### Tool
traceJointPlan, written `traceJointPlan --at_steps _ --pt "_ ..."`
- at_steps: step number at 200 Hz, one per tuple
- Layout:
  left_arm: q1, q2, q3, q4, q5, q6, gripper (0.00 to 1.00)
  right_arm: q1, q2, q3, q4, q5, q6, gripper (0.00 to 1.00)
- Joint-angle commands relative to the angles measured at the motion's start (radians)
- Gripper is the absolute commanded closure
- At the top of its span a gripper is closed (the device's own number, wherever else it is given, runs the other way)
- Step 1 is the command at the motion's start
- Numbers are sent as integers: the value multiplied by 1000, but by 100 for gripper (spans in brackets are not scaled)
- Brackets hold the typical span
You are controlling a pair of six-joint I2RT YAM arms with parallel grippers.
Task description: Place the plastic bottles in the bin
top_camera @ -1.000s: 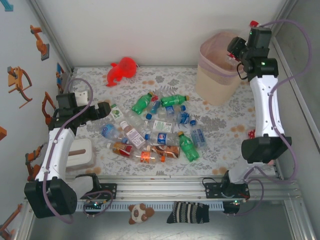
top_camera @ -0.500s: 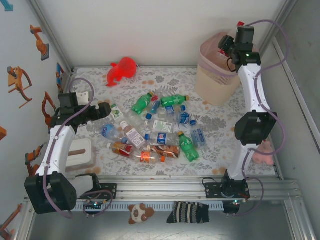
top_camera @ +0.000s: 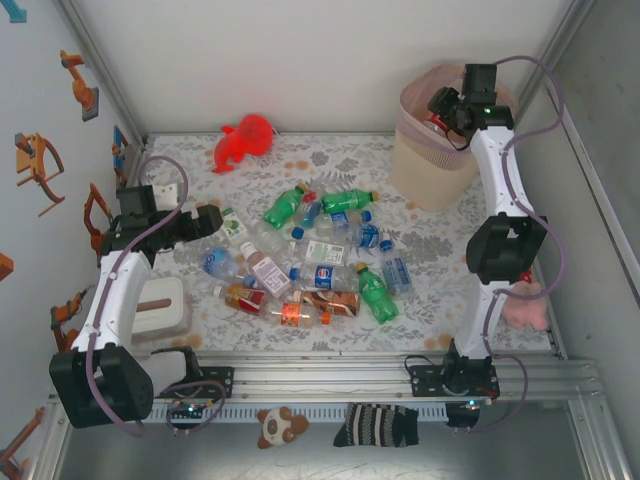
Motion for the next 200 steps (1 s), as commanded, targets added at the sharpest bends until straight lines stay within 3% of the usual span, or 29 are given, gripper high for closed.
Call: traceJointPlan --at_steps 1,164,200 --pt "5 4 -4 -18 11 11 3 -5 -57 1 -70 4 18 44" --pt "5 20 0 -24 5 14 3 -193 -45 117 -324 -41 -203 44" --pt "5 22 0 -25 5 14 3 -199 -25 155 -375 76 -262 44"
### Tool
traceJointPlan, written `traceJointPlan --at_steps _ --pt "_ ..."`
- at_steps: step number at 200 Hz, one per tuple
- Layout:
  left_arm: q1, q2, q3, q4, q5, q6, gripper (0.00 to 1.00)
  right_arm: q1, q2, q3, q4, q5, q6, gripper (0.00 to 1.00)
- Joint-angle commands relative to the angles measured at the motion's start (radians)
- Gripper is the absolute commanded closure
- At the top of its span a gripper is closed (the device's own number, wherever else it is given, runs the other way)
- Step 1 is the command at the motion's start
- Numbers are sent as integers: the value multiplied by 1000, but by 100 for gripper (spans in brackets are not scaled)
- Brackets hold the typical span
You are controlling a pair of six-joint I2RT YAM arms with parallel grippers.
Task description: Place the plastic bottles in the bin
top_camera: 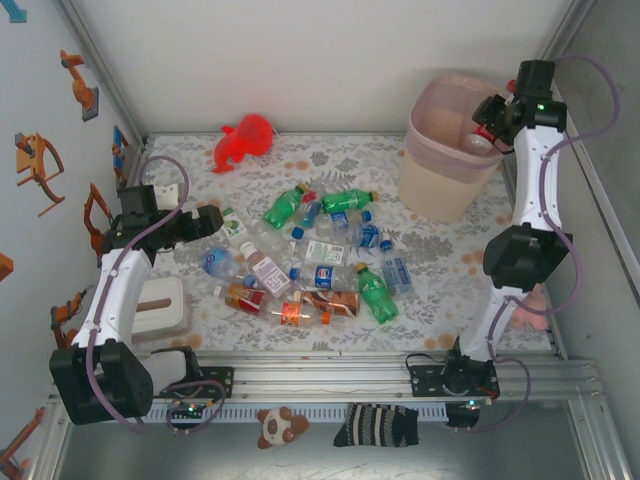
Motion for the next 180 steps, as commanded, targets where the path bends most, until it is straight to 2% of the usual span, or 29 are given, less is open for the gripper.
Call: traceJointPlan --at_steps 1,31,65,88,103,116,146,162,180 --pt "5 5 0 -23 6 13 3 -8 25 42 -72 94 -72 44" --pt "5 8 2 -23 8 14 3 -7 47 76 -103 137 -110 44" --pt "5 9 3 -24 9 15 3 -13 71 107 -123 292 -176 44" --pt "6 10 3 -24 8 15 3 -17 81 120 -123 321 -196 44" --pt "5 11 4 -24 9 15 3 -17 78 127 -117 248 -196 44" --pt "5 13 5 -24 9 15 3 -16 67 111 -84 90 -196 44" --pt "6 16 7 -24 10 16 3 -15 65 83 -17 -183 -136 44" --pt "6 15 6 -27 11 17 3 -9 84 79 5 -265 -106 44" --pt "5 15 7 -26 11 17 3 13 108 87 15 -300 -97 44"
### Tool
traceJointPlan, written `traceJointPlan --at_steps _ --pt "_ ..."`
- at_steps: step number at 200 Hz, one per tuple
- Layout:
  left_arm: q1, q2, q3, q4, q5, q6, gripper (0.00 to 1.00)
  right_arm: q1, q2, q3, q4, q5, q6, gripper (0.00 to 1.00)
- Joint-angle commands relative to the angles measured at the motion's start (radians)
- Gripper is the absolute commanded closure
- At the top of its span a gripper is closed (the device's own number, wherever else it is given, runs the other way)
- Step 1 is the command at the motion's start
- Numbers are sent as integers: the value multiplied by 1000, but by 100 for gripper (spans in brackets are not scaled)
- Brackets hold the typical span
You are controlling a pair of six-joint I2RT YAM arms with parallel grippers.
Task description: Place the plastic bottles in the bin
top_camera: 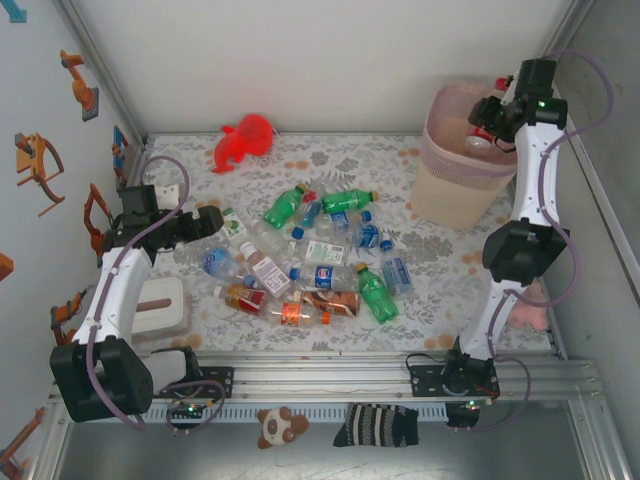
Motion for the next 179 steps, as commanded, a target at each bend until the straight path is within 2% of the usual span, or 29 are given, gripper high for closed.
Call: traceJointPlan --at_steps 1,86,138,161,179 --pt "4 3 7 -23 11 17 3 24 39 4 48 -160 39 44" --pt "4 8 7 -24 15 15 3 113 235 103 -12 -176 26 44" --pt "5 14 7 -25 18 15 3 142 304 104 -128 -197 -80 44" --pt "4 21 7 -23 19 15 3 144 289 72 -148 -175 -99 39" --pt "5 28 10 -23 25 13 3 145 272 63 -148 -146 -100 31"
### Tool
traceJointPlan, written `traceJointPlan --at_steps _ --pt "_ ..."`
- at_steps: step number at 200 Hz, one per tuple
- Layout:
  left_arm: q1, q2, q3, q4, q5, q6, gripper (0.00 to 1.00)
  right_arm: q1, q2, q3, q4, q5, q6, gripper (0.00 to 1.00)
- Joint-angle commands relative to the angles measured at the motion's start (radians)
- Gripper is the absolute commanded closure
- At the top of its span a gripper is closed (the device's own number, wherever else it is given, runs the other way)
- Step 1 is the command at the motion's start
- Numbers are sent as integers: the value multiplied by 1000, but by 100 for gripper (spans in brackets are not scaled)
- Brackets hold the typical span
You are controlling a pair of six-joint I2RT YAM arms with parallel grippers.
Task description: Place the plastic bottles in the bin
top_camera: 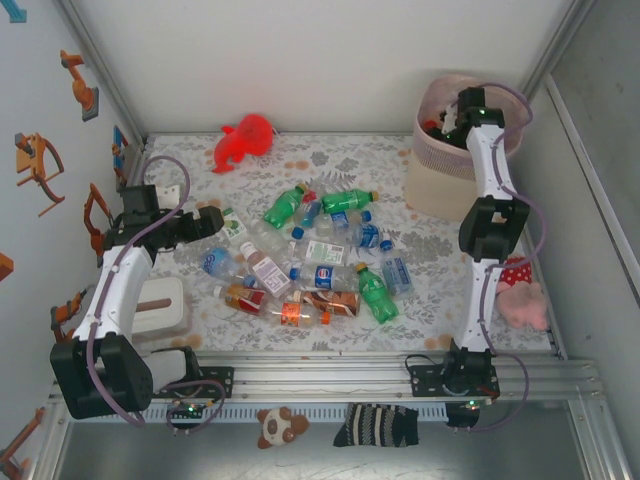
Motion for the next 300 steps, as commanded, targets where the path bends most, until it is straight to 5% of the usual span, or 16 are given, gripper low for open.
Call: traceJointPlan --at_steps 1,29,129,161,252,300 --pt "5 13 10 -20 24 13 3 9 -35 -4 -38 27 -34 31" --pt "4 12 8 -20 31 12 3 8 -64 9 -44 41 -28 21" --pt "-28 51 27 -54 -40 -94 3 8 -272 20 -78 131 -15 20" --pt "-28 62 3 -53 -115 -247 0 9 -354 16 -94 159 -18 21" --pt "-123 102 -18 -150 -354 -674 12 10 -657 -235 -2 136 25 21" --pt "-134 184 -20 -181 -384 -834 15 10 -740 -327 29 126 34 21"
